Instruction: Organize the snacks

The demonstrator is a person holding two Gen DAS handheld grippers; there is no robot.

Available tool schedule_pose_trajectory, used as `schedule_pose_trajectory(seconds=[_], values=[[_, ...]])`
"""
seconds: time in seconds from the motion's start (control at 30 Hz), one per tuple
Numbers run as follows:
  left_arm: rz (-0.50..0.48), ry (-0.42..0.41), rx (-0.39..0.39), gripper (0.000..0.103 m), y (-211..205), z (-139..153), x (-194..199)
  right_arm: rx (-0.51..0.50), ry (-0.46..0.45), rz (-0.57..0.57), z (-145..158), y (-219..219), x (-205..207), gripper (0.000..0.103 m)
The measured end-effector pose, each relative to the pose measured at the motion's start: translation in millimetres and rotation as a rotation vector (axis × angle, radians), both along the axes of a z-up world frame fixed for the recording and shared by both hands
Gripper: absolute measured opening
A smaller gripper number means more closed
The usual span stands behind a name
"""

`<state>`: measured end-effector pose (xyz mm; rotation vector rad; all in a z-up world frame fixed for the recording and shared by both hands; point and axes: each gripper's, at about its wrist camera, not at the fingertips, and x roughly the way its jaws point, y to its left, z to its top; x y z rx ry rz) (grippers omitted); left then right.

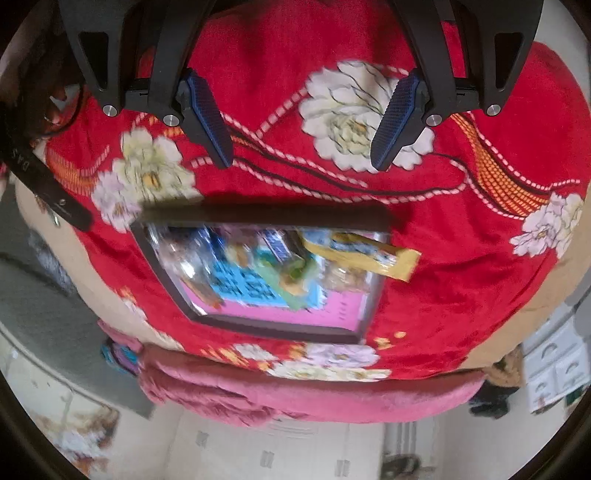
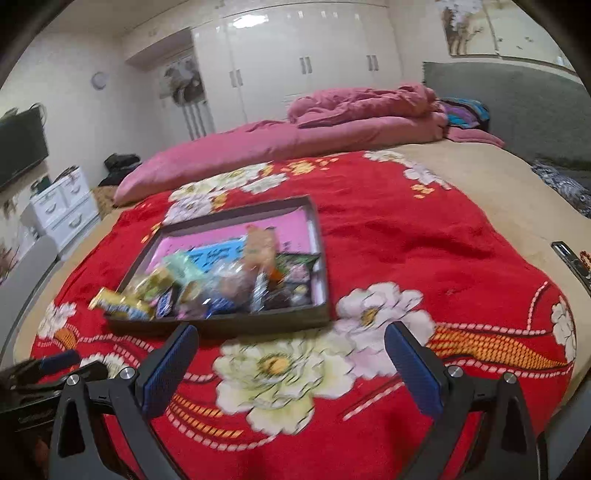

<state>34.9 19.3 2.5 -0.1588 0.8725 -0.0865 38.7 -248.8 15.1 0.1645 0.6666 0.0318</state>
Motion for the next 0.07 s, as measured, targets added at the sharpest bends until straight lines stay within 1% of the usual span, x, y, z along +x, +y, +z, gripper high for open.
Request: schedule_pose_trajectory(seconds=[0.03,0.07], values=[[0.014,-0.014,0.015,0.078,3.9,3.1,2.4,0.001,-0.007,-0.022,2.7,-7.6,5.2,0.102],[0.037,-0.035,0.048,0.078,8.4,7.5,4.9,0.005,-0.012,-0.046,5.1,-15.8,10.5,0.102]])
